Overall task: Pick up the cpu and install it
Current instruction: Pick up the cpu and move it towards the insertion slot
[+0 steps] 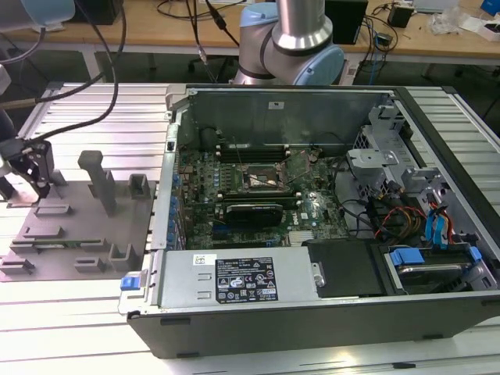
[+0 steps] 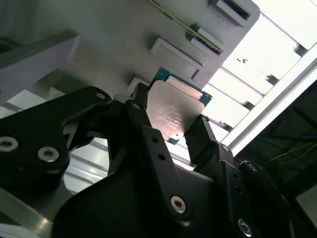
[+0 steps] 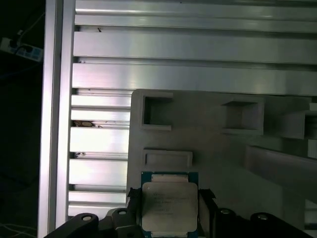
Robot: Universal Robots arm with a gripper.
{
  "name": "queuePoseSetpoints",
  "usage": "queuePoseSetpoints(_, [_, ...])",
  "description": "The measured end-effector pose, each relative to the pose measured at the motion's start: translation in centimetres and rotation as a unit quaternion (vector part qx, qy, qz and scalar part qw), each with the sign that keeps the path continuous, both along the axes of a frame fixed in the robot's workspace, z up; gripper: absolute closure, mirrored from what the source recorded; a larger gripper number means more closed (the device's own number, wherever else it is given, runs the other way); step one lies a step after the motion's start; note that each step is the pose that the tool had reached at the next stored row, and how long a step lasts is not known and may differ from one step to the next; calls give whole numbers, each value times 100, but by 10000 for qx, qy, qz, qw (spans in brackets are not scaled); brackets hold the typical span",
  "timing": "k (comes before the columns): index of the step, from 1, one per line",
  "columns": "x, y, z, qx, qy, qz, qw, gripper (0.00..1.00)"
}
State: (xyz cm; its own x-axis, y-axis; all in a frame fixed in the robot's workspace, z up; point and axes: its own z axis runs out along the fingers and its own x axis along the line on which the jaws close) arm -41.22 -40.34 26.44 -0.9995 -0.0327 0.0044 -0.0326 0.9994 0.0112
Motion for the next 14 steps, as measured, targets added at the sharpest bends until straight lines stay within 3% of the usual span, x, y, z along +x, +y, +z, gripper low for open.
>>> queuePoseSetpoints(14, [0, 0, 309, 0, 0, 0, 10000, 45])
